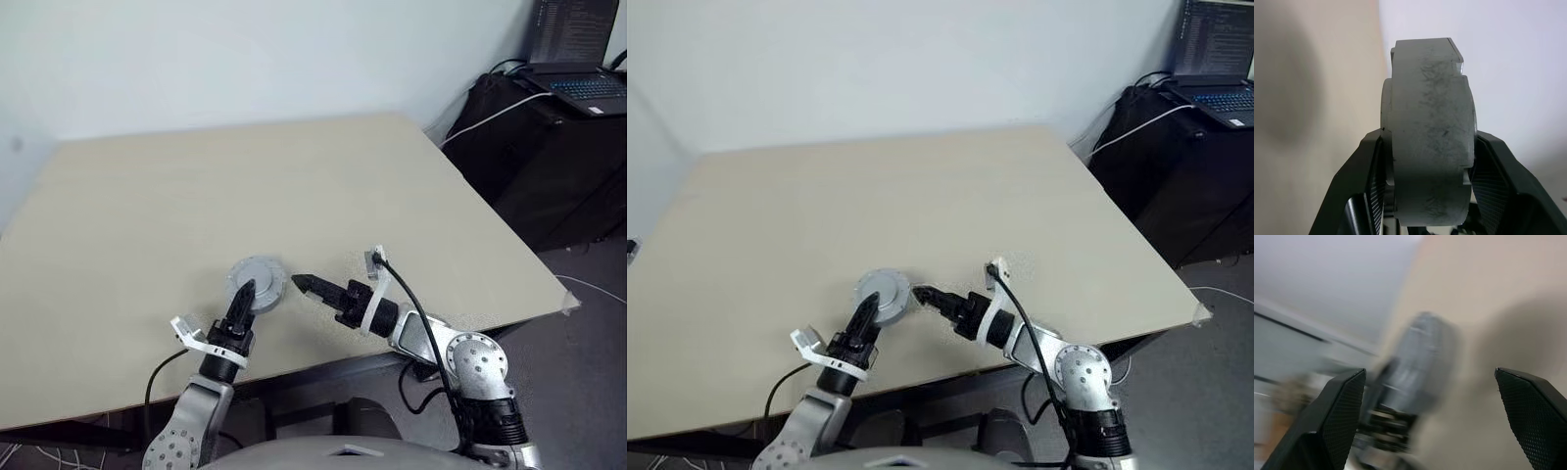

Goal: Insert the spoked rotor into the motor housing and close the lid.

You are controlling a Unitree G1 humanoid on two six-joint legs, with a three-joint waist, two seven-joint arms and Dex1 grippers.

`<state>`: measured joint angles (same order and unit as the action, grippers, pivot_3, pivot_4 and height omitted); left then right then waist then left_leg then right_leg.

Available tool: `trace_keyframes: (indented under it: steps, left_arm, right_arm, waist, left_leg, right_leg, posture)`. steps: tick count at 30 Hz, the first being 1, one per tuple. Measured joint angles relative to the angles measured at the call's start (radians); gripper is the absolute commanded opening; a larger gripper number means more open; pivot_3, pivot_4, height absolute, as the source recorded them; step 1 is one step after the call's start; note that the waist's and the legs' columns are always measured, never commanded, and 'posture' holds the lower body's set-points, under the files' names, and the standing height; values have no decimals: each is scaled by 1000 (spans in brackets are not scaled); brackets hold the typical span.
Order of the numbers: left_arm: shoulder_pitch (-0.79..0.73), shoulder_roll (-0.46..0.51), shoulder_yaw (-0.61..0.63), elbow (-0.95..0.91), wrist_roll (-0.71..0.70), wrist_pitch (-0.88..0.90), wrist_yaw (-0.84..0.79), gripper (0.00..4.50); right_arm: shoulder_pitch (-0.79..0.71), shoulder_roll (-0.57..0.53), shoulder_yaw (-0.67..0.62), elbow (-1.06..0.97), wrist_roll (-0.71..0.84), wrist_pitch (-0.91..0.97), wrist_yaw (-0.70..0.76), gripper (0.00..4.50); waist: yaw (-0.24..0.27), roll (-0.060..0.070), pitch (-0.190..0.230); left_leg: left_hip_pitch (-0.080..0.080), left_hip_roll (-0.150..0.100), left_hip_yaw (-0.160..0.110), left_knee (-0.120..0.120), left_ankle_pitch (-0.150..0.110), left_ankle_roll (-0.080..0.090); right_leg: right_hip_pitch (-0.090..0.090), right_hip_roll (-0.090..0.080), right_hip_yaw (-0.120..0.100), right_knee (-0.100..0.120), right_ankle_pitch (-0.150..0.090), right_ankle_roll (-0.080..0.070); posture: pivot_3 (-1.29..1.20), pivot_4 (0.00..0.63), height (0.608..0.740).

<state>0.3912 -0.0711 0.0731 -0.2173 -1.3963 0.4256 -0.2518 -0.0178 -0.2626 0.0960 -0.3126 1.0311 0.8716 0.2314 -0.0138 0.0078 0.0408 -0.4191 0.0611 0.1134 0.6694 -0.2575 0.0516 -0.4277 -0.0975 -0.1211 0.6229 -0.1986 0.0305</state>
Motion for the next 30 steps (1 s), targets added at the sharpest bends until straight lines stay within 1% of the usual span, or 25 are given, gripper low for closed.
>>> trace_keyframes:
  steps: [3, 6, 8, 10, 14, 19, 23, 30]
  left_arm:
    - [-73, 6, 50, 24, 2, -23, 8, 2086]
    - [-128, 14, 87, 73, 3, -23, 8, 2086]
    - [-150, 15, 114, 116, 12, -22, 8, 2086]
    - [-173, 14, 138, 149, 25, -23, 11, 2086]
    - [-247, 15, 200, 214, 71, -42, 27, 2086]
    - [-319, 16, 253, 300, 155, -63, 71, 2086]
    - [-413, 13, 294, 382, 237, -102, 127, 2086]
    - [-549, 13, 354, 477, 304, -128, 164, 2086]
  right_arm:
    - [42, -54, 105, -8, -255, -211, 112, 4500]
    - [59, -111, 197, -4, -467, -400, 200, 4500]
    - [78, -118, 240, 12, -566, -500, 241, 4500]
    - [90, -116, 254, 39, -627, -566, 261, 4500]
    - [101, -102, 252, 76, -710, -652, 276, 4500]
    - [113, -60, 250, 117, -777, -757, 288, 4500]
    - [113, -42, 248, 133, -793, -764, 291, 4500]
    - [124, -31, 228, 145, -798, -755, 291, 4500]
  waist:
    - [1, -1, 0]
    - [1, -2, -1]
    - [0, -5, -3]
    - [1, -8, -2]
    - [3, -10, -1]
    - [3, -12, -2]
    - [5, -14, -3]
    - [4, -15, -4]
  left_leg:
    - [0, 0, 0, 1, 0, 0]
    - [0, -1, 1, 3, 0, 0]
    - [0, -1, 0, 5, 0, 1]
    - [0, -1, 0, 7, 0, 0]
    - [0, 1, -1, 11, -1, -2]
    - [-1, 1, -2, 12, -1, -1]
    - [-2, 0, -3, 12, -1, -1]
    - [-2, -1, -3, 13, 0, 1]
  right_leg:
    - [0, 0, 0, 1, 0, 0]
    - [1, 1, 1, 1, 0, 0]
    - [1, 2, 0, 2, 0, 0]
    - [1, 2, 0, 3, 0, 0]
    - [3, 3, 0, 4, 0, 0]
    - [4, 3, 1, 4, 1, 0]
    - [3, 3, 0, 4, 1, 0]
    - [3, 4, 0, 4, 1, 1]
  posture:
    - [0, 0, 740]
    - [0, 0, 740]
    - [0, 0, 740]
    - [0, 0, 740]
    - [0, 0, 740]
    - [0, 0, 740]
    - [0, 0, 740]
    - [0, 0, 740]
